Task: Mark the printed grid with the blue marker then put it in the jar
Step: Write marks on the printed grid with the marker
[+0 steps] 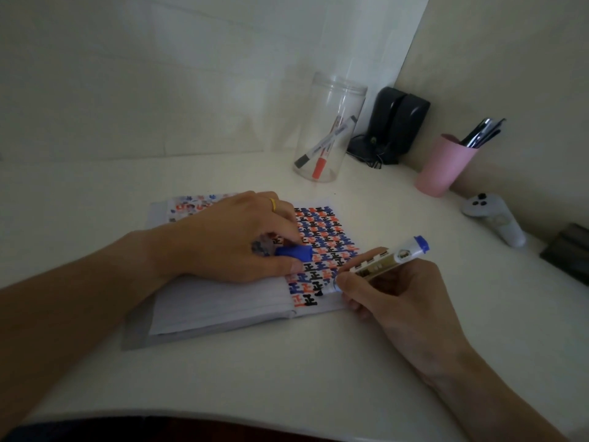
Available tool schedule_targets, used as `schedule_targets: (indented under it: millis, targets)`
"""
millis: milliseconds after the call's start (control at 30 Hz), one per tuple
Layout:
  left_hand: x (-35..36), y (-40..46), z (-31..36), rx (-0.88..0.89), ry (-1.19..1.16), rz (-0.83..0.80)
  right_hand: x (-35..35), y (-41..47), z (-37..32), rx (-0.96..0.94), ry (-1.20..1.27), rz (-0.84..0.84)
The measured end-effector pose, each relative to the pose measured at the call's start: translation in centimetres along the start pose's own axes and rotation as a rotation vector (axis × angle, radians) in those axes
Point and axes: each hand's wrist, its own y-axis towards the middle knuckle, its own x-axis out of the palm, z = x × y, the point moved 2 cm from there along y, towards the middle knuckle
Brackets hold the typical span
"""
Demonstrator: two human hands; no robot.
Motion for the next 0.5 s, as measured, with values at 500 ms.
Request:
schedule_targets:
  millis: [500]
  targets:
    - [-0.07, -0.08, 0.02, 0.000, -0.008, -0.004, -0.29, -0.02, -0.13, -0.017, 0.046, -0.003]
